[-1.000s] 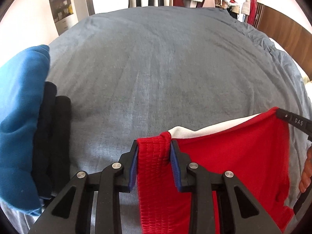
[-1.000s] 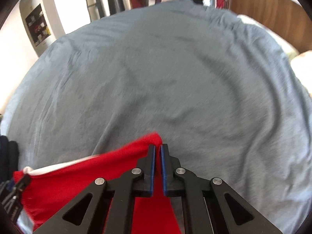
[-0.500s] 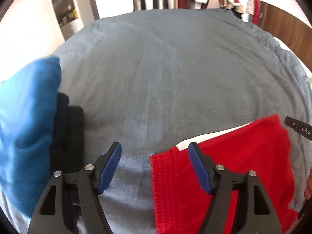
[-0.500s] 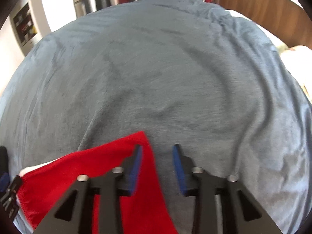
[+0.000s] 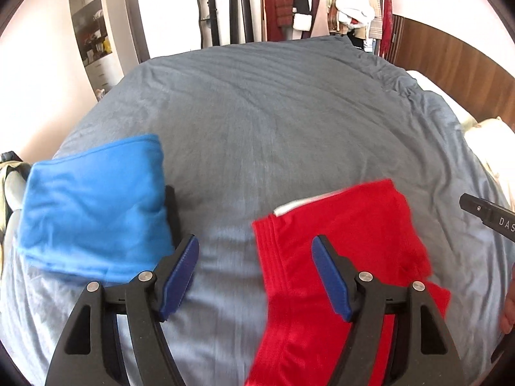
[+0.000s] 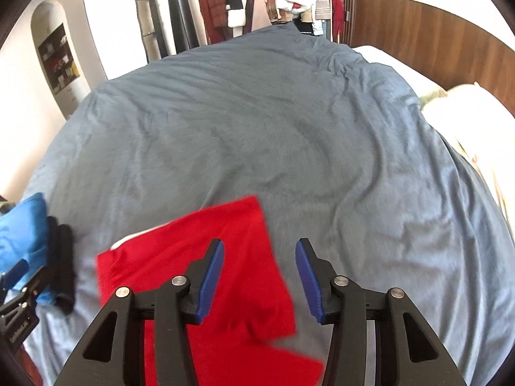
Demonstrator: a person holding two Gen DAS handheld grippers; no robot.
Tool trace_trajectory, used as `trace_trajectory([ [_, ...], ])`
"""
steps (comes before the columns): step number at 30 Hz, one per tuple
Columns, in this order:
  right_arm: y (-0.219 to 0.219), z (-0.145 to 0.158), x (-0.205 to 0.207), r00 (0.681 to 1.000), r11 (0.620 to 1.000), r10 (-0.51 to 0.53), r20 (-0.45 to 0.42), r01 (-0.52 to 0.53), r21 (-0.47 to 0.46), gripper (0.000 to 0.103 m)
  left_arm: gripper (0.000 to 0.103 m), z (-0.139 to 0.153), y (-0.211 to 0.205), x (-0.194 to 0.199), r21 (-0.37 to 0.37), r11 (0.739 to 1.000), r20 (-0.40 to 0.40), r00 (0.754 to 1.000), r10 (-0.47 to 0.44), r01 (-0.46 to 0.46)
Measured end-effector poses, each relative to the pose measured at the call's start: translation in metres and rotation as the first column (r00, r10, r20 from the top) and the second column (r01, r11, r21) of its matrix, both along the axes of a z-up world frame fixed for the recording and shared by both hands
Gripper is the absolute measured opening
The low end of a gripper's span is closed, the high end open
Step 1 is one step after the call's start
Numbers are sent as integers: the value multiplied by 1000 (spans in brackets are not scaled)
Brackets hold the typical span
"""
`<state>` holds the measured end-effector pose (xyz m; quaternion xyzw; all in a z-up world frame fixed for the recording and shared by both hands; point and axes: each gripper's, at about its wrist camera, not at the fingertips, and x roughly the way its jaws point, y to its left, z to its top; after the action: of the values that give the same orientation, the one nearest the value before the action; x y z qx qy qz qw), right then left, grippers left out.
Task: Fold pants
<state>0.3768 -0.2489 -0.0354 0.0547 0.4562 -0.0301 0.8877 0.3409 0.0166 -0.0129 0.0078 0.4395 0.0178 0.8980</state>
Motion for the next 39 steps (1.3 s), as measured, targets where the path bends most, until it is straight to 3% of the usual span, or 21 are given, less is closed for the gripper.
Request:
trace_trajectory([
  [7,5,13,-58,998,999,-21,-64,23,30,47,72,3,2,-50,7,999,-82,996,-43,43],
  [18,1,-16,-135,954,992,-96,-283,116,56,46,72,-34,11,-84,5,997,-230,970,-72,75],
  [25,-13,-65,-164,871,963,-183,-456,252,93,46,71,-74,10,-85,4,994,-350,932,-97,105],
  [30,-19,-97,-177,798,930,-210,-565,342,138,46,70,-96,7,-83,-10,992,-389,913,-120,126],
  [33,-21,-115,-185,766,910,-210,-607,380,165,46,64,-111,4,-80,-10,991,-414,901,-128,136],
  [39,-24,-137,-194,739,896,-215,-639,410,172,46,61,-134,2,-76,-2,990,-458,880,-124,138],
])
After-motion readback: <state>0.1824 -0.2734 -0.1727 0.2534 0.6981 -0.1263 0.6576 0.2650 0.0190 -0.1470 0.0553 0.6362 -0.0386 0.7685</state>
